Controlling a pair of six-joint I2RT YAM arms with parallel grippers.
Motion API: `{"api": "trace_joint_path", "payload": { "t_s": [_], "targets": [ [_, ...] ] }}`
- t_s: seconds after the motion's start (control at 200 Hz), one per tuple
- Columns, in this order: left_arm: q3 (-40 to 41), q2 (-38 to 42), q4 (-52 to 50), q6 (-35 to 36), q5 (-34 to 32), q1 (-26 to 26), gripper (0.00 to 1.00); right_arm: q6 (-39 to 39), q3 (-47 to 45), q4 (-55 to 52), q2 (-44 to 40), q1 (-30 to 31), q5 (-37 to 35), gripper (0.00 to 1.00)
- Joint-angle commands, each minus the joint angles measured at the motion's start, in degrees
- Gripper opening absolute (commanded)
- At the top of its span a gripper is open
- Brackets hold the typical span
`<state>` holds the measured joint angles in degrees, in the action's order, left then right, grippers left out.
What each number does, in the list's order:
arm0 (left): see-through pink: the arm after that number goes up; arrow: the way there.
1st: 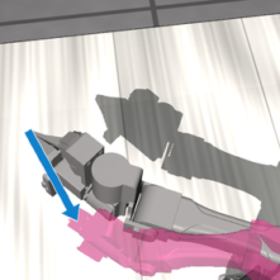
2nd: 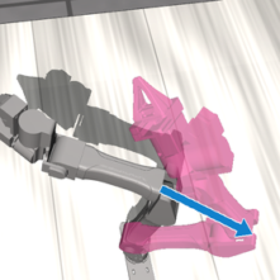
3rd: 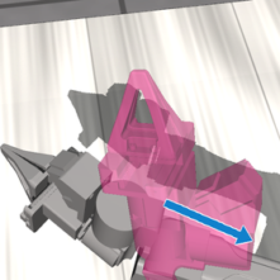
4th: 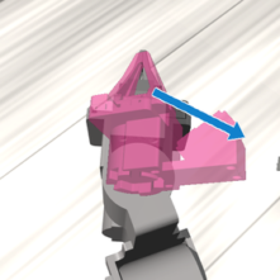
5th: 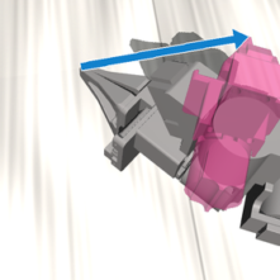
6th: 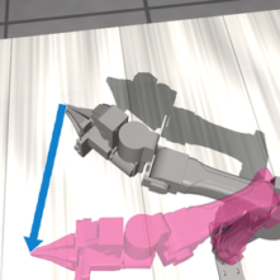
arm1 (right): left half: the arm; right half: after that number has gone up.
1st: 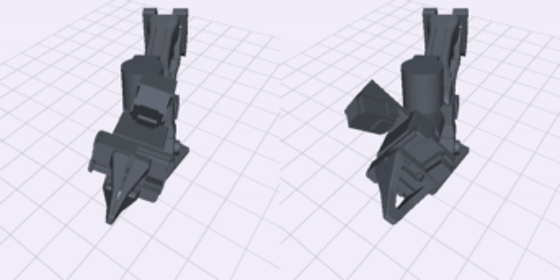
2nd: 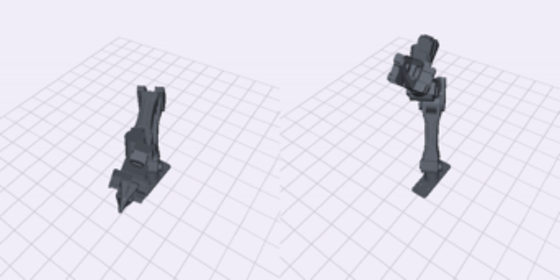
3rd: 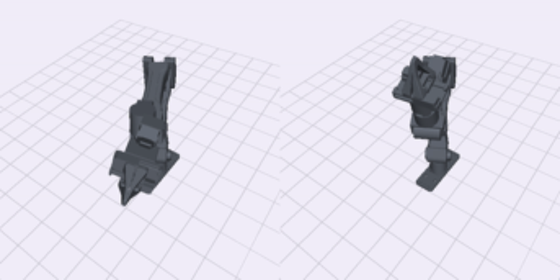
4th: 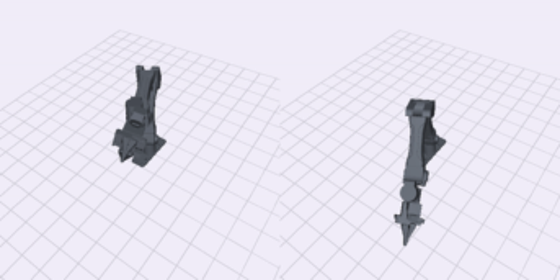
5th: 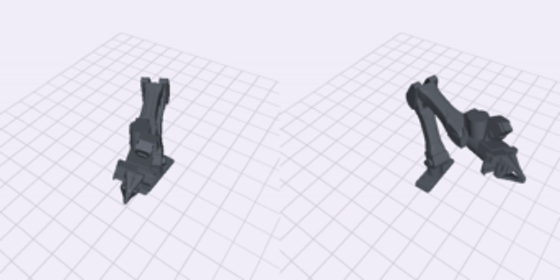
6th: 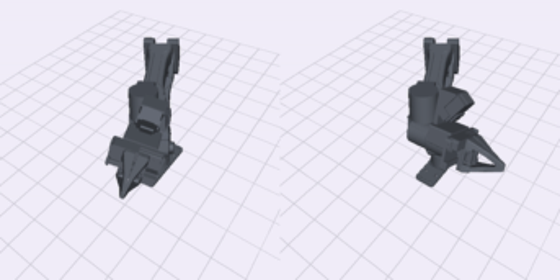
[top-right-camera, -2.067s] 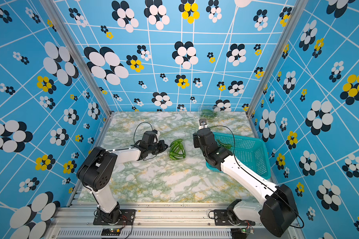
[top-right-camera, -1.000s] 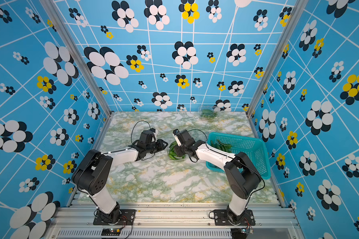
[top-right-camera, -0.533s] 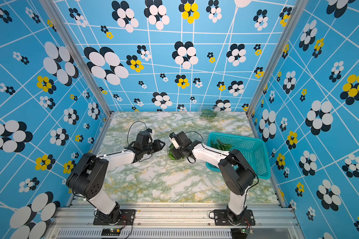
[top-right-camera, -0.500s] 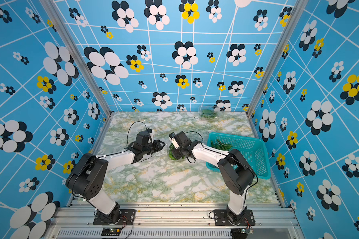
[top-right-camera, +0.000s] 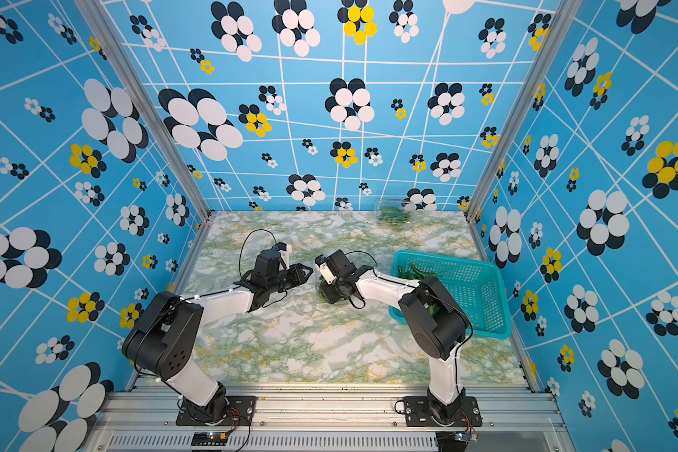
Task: Take small green peppers out of containers
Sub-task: Pick up the green pepper from the packing box.
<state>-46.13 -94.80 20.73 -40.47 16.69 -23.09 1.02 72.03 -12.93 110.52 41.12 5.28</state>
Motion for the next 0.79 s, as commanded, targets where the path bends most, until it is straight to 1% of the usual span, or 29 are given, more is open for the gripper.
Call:
{"api": "trace_joint_path", "payload": {
  "t_s": [0.0,0.07,0.075,0.115,0.24,0.345,0.49,0.68,0.73,0.789],
  "targets": [
    [0.8,-0.1,1.1,1.1,0.8,0.3,0.41,0.3,2.1,0.3,1.8,0.3,1.3,0.43],
    [0.7,-0.5,1.2,0.9,1.2,0.3,0.41,0.3,2.0,0.7,2.0,0.3,1.4,0.37],
    [0.7,-0.5,1.2,0.9,1.2,0.3,0.41,0.3,2.0,0.7,2.0,0.3,1.4,0.35],
    [0.5,-0.8,1.1,1.0,1.3,0.3,0.41,0.4,2.0,0.7,1.9,0.3,1.5,0.29],
    [0.3,-1.5,1.2,0.7,1.6,0.4,0.41,0.6,1.4,0.9,0.9,0.2,1.1,0.11],
    [0.3,-1.9,1.3,0.6,1.6,0.4,0.41,0.1,0.1,0.5,-1.8,0.3,1.5,0.04],
    [0.6,-2.2,1.8,0.7,1.6,0.6,0.40,-0.9,-2.4,-0.4,-7.7,0.3,1.8,0.00],
    [1.9,-1.3,3.7,0.6,1.3,0.7,0.40,-0.2,-6.7,1.5,-16.5,-0.7,1.3,0.00],
    [2.1,-1.1,4.2,0.6,1.2,0.7,0.40,1.0,-9.0,3.8,-19.1,-1.5,-0.2,0.00],
    [2.4,-1.0,4.6,0.6,1.3,0.7,0.40,3.1,-12.5,7.7,-22.7,-2.5,-4.4,0.00]
  ]
}}
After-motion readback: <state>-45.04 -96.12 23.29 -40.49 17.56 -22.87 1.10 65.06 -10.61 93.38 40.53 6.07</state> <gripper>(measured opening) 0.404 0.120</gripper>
